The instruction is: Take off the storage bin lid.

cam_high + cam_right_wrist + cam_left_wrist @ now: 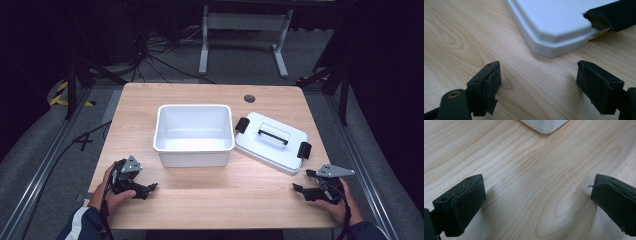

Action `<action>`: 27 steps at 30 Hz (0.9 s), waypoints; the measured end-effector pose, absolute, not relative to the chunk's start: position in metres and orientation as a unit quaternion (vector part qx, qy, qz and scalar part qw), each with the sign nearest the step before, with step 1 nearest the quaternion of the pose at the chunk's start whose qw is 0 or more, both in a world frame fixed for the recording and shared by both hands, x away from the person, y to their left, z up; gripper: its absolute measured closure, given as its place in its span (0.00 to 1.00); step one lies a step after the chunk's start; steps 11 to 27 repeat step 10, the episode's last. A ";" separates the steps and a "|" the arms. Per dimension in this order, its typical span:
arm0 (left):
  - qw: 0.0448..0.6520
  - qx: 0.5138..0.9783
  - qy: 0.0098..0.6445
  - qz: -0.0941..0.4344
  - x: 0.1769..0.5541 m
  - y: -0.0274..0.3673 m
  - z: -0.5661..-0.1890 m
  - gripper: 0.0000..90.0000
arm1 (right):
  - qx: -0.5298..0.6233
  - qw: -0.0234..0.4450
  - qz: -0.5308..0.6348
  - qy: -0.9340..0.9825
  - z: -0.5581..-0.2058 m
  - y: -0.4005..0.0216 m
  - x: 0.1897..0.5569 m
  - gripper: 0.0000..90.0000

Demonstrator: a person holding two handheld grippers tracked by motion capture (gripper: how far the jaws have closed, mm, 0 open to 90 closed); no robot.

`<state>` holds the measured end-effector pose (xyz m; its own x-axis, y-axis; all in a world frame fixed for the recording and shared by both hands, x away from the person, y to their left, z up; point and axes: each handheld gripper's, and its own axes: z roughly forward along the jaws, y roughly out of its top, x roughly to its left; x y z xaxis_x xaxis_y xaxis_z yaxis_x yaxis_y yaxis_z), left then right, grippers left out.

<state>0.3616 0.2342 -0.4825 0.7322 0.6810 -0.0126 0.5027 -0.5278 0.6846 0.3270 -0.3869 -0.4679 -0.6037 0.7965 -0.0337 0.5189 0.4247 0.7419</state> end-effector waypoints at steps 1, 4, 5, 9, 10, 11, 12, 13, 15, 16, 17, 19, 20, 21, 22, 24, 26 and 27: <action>0.345 0.864 0.344 0.128 0.362 0.234 -0.482 0.00 | 0.400 0.194 0.357 0.821 -0.468 -0.387 0.327 0.22; 0.345 0.866 0.340 0.126 0.362 0.234 -0.482 0.00 | 0.400 0.194 0.357 0.822 -0.468 -0.387 0.327 0.22; 0.344 0.867 0.337 0.126 0.363 0.235 -0.482 0.00 | 0.400 0.194 0.357 0.822 -0.468 -0.387 0.328 0.22; 0.346 0.867 0.336 0.126 0.364 0.235 -0.482 0.00 | 0.398 0.195 0.357 0.822 -0.468 -0.387 0.328 0.22; 0.345 0.867 0.337 0.124 0.364 0.234 -0.483 0.00 | 0.398 0.195 0.357 0.822 -0.468 -0.387 0.328 0.22; 0.345 0.867 0.337 0.124 0.364 0.234 -0.483 0.00 | 0.398 0.195 0.357 0.822 -0.468 -0.387 0.328 0.22; 0.345 0.867 0.337 0.124 0.364 0.234 -0.483 0.00 | 0.398 0.195 0.357 0.822 -0.468 -0.387 0.328 0.22; 0.345 0.867 0.337 0.124 0.364 0.234 -0.483 0.00 | 0.398 0.195 0.357 0.822 -0.468 -0.387 0.328 0.22; 0.345 0.867 0.337 0.124 0.364 0.234 -0.483 0.00 | 0.398 0.195 0.357 0.822 -0.468 -0.387 0.328 0.22; 0.345 0.867 0.337 0.124 0.364 0.234 -0.483 0.00 | 0.398 0.195 0.357 0.822 -0.468 -0.387 0.328 0.22; 0.345 0.867 0.337 0.124 0.364 0.234 -0.483 0.00 | 0.398 0.195 0.357 0.822 -0.468 -0.387 0.328 0.22; 0.345 0.867 0.337 0.124 0.364 0.234 -0.483 0.00 | 0.398 0.195 0.357 0.822 -0.468 -0.387 0.328 0.22; 0.345 0.867 0.337 0.124 0.364 0.234 -0.483 0.00 | 0.398 0.195 0.357 0.822 -0.468 -0.387 0.328 0.22; 0.345 0.867 0.337 0.124 0.364 0.234 -0.483 0.00 | 0.398 0.195 0.357 0.822 -0.468 -0.387 0.328 0.22; 0.345 0.867 0.337 0.124 0.364 0.234 -0.483 0.00 | 0.398 0.195 0.357 0.822 -0.468 -0.387 0.328 0.22; 0.345 0.867 0.337 0.124 0.364 0.234 -0.483 0.00 | 0.398 0.195 0.357 0.822 -0.468 -0.387 0.328 0.22; 0.345 0.867 0.337 0.124 0.364 0.234 -0.483 0.00 | 0.398 0.195 0.357 0.822 -0.468 -0.387 0.328 0.22; 0.345 0.867 0.337 0.124 0.364 0.234 -0.483 0.00 | 0.398 0.195 0.357 0.822 -0.468 -0.387 0.328 0.22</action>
